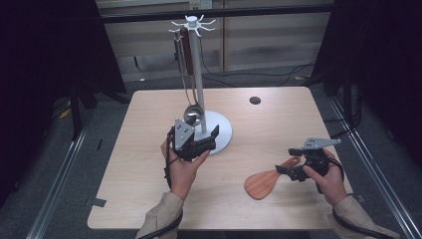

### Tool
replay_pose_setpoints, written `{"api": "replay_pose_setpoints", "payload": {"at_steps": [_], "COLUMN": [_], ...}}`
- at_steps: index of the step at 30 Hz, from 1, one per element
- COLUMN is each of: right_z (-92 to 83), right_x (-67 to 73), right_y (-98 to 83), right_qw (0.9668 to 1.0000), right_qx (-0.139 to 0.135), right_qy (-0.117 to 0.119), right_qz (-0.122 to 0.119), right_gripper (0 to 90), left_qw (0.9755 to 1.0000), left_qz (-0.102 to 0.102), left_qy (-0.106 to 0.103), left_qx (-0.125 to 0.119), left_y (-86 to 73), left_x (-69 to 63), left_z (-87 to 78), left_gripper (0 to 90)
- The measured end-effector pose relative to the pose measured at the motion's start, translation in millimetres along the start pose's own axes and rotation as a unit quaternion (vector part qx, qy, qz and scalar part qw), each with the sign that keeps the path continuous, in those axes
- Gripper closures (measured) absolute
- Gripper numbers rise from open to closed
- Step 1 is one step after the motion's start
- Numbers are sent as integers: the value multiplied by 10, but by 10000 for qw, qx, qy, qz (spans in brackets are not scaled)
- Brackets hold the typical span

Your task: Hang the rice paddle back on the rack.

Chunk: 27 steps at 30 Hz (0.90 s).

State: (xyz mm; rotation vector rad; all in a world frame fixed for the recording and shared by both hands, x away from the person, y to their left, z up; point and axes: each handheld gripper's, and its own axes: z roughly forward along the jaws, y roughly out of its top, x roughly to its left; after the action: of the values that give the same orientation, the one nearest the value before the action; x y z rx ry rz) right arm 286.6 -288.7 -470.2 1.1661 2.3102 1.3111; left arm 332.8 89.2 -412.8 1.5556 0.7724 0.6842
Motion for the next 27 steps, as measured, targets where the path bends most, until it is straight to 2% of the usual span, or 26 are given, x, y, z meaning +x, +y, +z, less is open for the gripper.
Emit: {"api": "replay_pose_setpoints", "payload": {"at_steps": [3,4,6,9,10,13,15,19,20,21,23,27], "right_z": [-5,-9,-11,-27,-32,-52,-62,-68,-70,-75,-84,-89], "right_x": [-5,-13,-23,-38,-37,-59,-68,-83,-87,-89,-94,-101], "right_y": [-7,-14,-27,-58,-62,-84,-103,-144,-163,-169,-178,-197], "right_qw": [10000,9999,9998,9992,9989,9981,9971,9958,9940,9933,9930,9913], "right_qx": [5,65,90,104,91,86,90,255,342,398,422,544], "right_qy": [-18,-89,-173,-387,-436,-597,-727,-863,-1032,-1079,-1095,-1196], "right_qz": [-8,-16,-34,63,133,157,207,175,103,68,121,62], "right_gripper": [83,83,88,123,135,151,177,206,256,278,325,472], "left_qw": [10000,10000,10000,9999,10000,9998,9999,9999,9999,9999,9999,9998], "left_qz": [-9,-62,-12,-97,-84,-156,-112,-90,-115,-115,-124,-165], "left_qy": [-2,-23,-27,59,6,94,16,15,12,31,32,41], "left_qx": [16,22,59,31,53,23,34,77,86,86,90,88], "left_y": [-18,-37,-43,-45,-45,-51,-47,-47,-55,-57,-64,-64], "left_x": [-14,-26,-15,-1,15,12,21,20,17,17,19,29], "left_z": [10,13,7,-7,-6,-14,-5,-1,0,1,8,5], "left_gripper": [175,174,172,172,171,171,168,165,164,164,164,163]}}
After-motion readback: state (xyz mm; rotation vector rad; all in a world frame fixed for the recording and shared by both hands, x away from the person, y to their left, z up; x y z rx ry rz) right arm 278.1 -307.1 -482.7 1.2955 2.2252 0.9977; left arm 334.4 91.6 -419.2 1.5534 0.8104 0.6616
